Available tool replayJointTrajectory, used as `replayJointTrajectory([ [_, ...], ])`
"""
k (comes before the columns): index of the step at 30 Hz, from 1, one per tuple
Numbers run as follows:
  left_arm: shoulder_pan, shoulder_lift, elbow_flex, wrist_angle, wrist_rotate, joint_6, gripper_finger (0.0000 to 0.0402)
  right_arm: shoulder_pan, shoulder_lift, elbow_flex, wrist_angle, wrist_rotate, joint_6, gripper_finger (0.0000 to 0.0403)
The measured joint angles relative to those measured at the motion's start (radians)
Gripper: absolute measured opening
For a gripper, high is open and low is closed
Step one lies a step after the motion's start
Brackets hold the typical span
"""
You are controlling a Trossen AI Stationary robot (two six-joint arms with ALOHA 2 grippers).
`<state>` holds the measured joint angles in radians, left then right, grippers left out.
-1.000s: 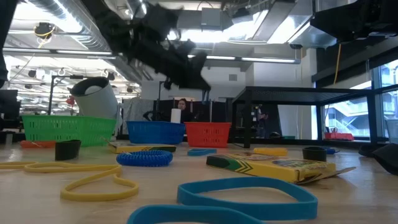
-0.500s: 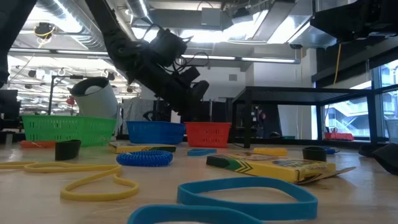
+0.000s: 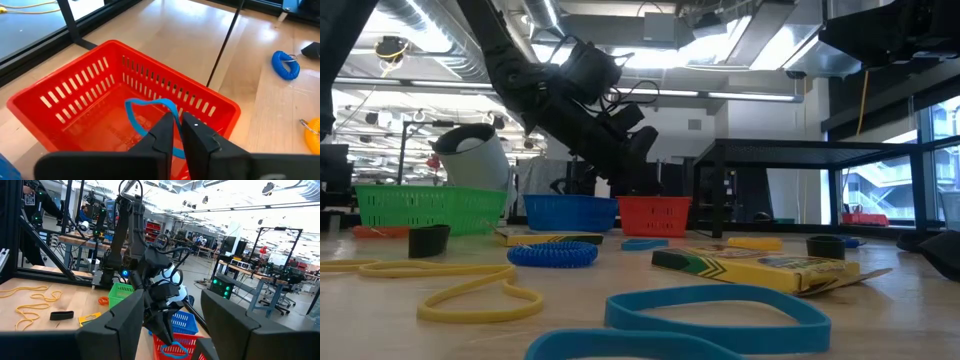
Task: Pick & Place Office Desk Supplies
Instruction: Put the blue rubber band into the red bin, then put the yellow crayon box into the blue bin
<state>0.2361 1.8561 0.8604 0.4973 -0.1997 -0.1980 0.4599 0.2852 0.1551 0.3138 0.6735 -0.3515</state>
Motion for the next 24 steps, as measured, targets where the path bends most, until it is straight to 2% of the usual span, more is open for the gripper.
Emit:
replayJointTrajectory([
  [17, -0.006, -0.002, 0.0, 0.0, 0.002, -0.001, 0.0101, 0.0, 0.0, 0.0, 0.0, 0.0, 0.003, 0.0201],
  [24, -0.054, -0.088, -0.001, -0.003, 0.197, -0.001, 0.0122, 0.0, 0.0, 0.0, -0.011, 0.0, 0.003, 0.0201],
])
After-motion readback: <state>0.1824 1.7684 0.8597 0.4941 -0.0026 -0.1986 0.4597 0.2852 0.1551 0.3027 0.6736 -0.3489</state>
